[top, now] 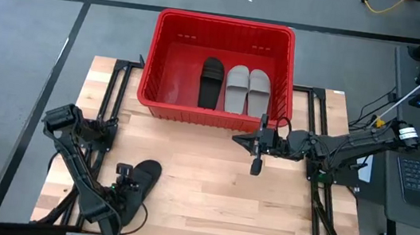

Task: Pick and place slides into bin
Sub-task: Put the black slide into the red bin

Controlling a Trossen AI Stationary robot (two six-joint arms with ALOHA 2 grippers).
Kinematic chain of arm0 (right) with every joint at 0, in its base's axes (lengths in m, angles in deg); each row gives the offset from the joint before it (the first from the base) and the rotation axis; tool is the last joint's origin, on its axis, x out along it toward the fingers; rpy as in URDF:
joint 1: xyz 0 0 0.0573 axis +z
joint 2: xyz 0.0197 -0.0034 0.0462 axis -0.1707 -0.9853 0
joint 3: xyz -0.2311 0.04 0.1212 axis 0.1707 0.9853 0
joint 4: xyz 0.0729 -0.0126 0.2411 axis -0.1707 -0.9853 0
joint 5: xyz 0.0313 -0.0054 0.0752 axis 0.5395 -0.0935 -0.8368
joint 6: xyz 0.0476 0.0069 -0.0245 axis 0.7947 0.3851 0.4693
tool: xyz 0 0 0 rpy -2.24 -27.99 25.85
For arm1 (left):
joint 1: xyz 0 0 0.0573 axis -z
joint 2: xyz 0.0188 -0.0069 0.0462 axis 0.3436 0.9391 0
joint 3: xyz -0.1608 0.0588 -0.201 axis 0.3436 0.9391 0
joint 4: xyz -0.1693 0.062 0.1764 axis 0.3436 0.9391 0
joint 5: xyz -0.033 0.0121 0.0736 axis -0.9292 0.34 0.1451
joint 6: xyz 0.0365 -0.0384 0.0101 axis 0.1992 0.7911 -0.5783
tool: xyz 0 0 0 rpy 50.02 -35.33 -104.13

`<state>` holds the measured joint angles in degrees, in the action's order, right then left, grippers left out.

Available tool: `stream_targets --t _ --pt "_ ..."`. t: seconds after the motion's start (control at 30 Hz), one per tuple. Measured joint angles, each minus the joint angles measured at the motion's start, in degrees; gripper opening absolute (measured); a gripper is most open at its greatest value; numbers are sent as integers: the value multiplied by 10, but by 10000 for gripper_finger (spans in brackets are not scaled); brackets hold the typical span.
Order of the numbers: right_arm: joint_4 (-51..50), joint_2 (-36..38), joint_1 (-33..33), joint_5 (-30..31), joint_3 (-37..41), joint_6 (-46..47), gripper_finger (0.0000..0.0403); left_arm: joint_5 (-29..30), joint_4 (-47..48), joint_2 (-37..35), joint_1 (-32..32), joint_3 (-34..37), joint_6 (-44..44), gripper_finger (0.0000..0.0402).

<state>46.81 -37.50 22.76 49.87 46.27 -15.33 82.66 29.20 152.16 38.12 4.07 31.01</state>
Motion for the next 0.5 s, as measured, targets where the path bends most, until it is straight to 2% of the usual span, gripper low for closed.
stream_targets --t 0.3,0.5 --pt "0 0 0 0 0 0 21 2 2 -1 0 -1 2 10" --pt "0 0 0 0 0 0 21 -11 22 -5 -2 -1 34 7"
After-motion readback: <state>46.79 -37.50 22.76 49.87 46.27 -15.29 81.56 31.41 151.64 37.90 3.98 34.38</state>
